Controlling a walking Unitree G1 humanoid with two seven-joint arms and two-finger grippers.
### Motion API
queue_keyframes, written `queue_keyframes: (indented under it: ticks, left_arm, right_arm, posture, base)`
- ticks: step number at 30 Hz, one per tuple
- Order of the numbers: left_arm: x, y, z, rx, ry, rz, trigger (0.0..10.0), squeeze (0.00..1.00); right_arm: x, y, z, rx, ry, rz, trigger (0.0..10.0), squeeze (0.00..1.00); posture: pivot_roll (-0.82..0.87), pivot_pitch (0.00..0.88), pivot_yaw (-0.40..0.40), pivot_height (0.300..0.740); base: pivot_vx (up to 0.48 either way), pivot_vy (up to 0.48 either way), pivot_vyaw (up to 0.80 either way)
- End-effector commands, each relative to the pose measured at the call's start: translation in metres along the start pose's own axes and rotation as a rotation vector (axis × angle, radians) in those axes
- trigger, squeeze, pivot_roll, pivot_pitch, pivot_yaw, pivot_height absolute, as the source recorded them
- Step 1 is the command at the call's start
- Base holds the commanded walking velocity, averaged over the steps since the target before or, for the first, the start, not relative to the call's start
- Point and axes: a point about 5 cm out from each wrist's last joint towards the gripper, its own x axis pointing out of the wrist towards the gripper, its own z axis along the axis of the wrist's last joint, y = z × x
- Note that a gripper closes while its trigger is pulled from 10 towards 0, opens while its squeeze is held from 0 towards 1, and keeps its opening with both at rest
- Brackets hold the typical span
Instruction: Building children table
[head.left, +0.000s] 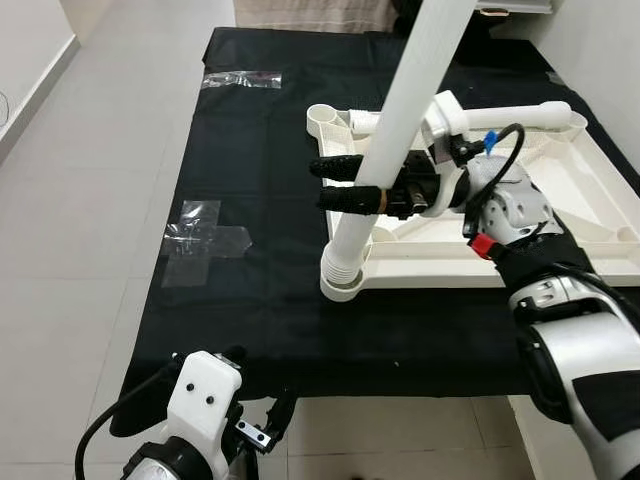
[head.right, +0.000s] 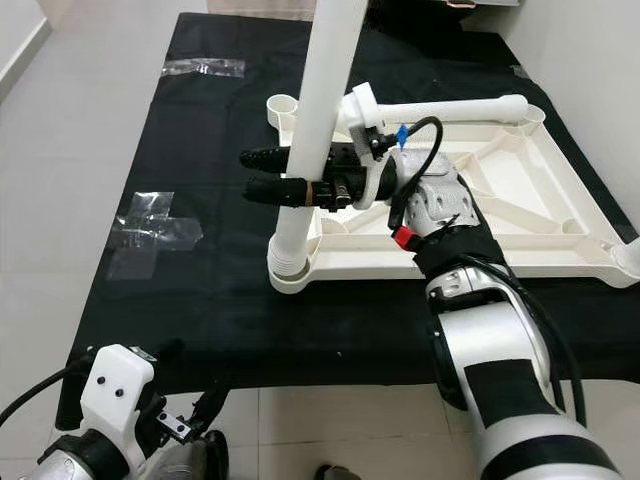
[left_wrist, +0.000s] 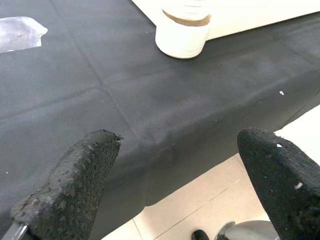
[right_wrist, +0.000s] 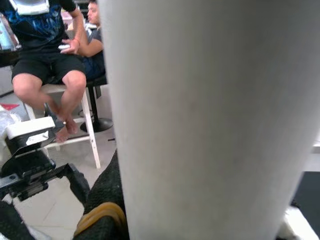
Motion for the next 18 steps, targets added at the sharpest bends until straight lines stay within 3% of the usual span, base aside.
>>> queue_keyframes:
  ticks: [1, 18]
  left_arm:
    - [-0.002, 0.000, -0.004, -0.004, 0.034, -0.010, 10.0, 0.00]
    - [0.000, 0.002, -0.005, 0.009, 0.034, -0.013, 10.0, 0.00]
  right_arm:
    - [-0.003, 0.005, -0.007, 0.034, 0.008, 0.025, 10.0, 0.00]
    - [0.003, 0.017, -0.022, 0.079, 0.080, 0.108, 10.0, 0.00]
  posture:
    - [0.23, 0.253, -0.074, 0.740]
    - [0.23, 0.243, -0.076, 0.740]
  base:
    - [0.000, 0.000, 0.00]
    - [0.000, 0.000, 0.00]
